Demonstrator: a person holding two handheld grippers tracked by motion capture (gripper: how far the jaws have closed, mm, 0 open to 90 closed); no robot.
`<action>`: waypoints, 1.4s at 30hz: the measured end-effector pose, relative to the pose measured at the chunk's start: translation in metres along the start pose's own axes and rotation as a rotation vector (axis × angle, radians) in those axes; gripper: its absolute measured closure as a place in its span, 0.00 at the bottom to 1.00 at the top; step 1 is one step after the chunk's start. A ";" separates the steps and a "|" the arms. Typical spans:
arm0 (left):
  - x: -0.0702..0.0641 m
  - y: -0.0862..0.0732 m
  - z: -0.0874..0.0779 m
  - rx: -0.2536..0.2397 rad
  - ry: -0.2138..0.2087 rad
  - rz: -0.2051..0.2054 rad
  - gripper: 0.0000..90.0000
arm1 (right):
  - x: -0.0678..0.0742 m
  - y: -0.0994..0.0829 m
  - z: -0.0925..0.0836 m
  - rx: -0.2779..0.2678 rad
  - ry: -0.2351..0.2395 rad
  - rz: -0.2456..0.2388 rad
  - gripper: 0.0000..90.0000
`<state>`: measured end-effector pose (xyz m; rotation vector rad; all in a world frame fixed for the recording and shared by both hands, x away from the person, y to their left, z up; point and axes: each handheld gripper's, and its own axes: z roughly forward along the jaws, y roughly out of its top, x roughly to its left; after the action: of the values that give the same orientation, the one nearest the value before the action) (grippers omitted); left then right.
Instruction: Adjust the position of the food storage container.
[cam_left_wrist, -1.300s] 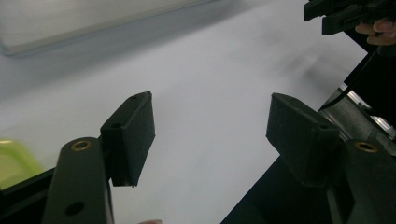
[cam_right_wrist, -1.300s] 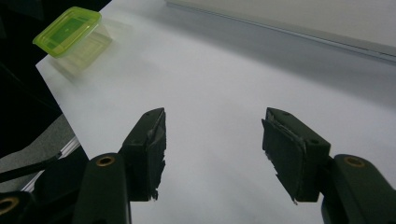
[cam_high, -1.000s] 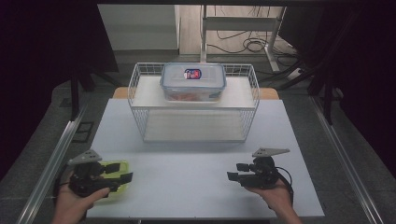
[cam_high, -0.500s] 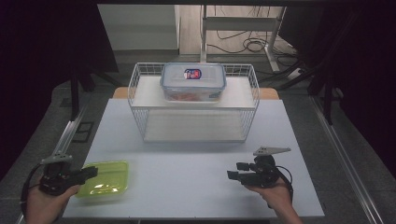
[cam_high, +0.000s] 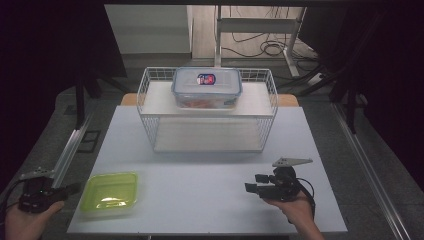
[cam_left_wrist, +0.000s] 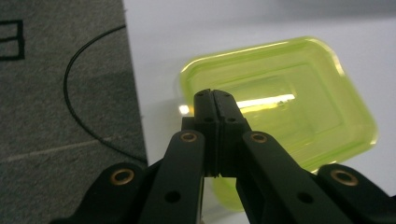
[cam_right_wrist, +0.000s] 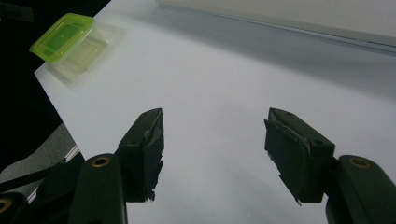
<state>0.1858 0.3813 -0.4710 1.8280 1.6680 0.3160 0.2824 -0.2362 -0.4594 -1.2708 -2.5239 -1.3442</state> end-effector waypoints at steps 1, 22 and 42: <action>0.002 -0.001 0.001 0.004 0.005 -0.005 0.99 | 0.000 0.000 0.000 0.001 -0.001 -0.002 0.42; 0.016 -0.018 0.029 0.115 0.023 -0.035 0.99 | 0.001 0.000 0.001 0.009 0.000 -0.007 0.41; -0.027 0.000 0.052 0.127 -0.073 0.023 0.99 | 0.001 0.000 0.001 0.011 -0.001 -0.015 0.41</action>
<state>0.2108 0.3406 -0.5053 1.9285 1.6507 0.1543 0.2822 -0.2343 -0.4596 -1.2530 -2.5433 -1.3304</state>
